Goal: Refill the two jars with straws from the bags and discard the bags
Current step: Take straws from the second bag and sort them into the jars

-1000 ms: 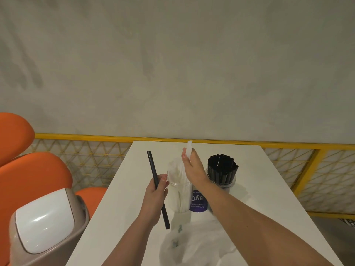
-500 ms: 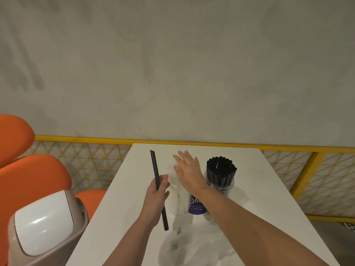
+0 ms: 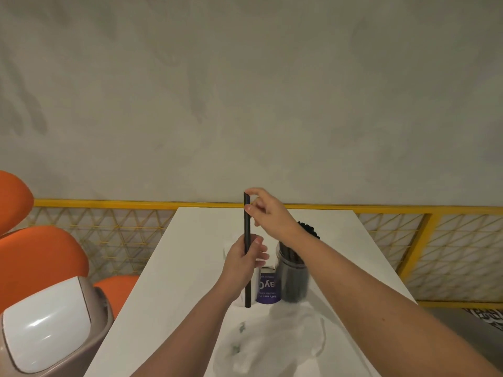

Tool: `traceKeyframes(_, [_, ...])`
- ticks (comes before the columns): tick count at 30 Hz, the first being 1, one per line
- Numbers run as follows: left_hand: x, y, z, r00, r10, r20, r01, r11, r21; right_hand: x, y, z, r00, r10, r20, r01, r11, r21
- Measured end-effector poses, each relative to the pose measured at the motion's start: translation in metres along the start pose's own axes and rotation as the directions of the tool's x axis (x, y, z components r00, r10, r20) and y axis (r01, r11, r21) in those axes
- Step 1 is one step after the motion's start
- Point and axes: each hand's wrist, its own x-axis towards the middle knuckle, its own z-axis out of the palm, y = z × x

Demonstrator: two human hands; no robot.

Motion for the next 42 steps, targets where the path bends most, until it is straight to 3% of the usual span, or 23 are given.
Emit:
traceKeyframes(5, [0.005,0.015,0.029,0.993,0.065,0.098,-0.067,0.998,0.014,-0.003,-0.006,-0.032,1.0,-0.005,0.021,0.008,0.992,-0.127])
traceKeyframes(8, [0.01,0.021,0.039,0.99,0.076,0.122,-0.093,0.985,0.142,-0.006,-0.013,-0.056,0.984,-0.098,-0.149,0.071,0.981,-0.181])
traceKeyframes(11, [0.013,0.018,0.044,0.991,0.053,0.122,-0.083,0.964,0.251,-0.004,-0.017,-0.082,0.924,-0.194,-0.331,0.109,0.96,-0.259])
traceKeyframes(15, [0.014,0.005,0.045,0.989,0.045,0.142,-0.105,0.887,0.449,-0.006,-0.01,-0.102,0.838,-0.303,-0.454,0.121,0.914,-0.387])
traceKeyframes(18, [0.016,-0.001,0.047,0.975,0.033,0.22,-0.158,0.801,0.577,-0.011,0.005,-0.096,0.821,-0.342,-0.458,0.138,0.896,-0.421])
traceKeyframes(23, [0.018,-0.011,0.055,0.951,-0.026,0.308,-0.208,0.683,0.701,-0.024,0.033,-0.08,0.857,-0.283,-0.431,0.095,0.908,-0.407])
traceKeyframes(33, [0.024,-0.024,0.059,0.948,-0.036,0.315,-0.219,0.645,0.732,-0.023,0.028,-0.079,0.831,-0.305,-0.464,0.144,0.925,-0.351])
traceKeyframes(42, [0.024,-0.029,0.058,0.945,-0.001,0.328,-0.25,0.648,0.72,-0.024,0.087,-0.06,0.942,-0.116,-0.316,-0.081,0.833,-0.548])
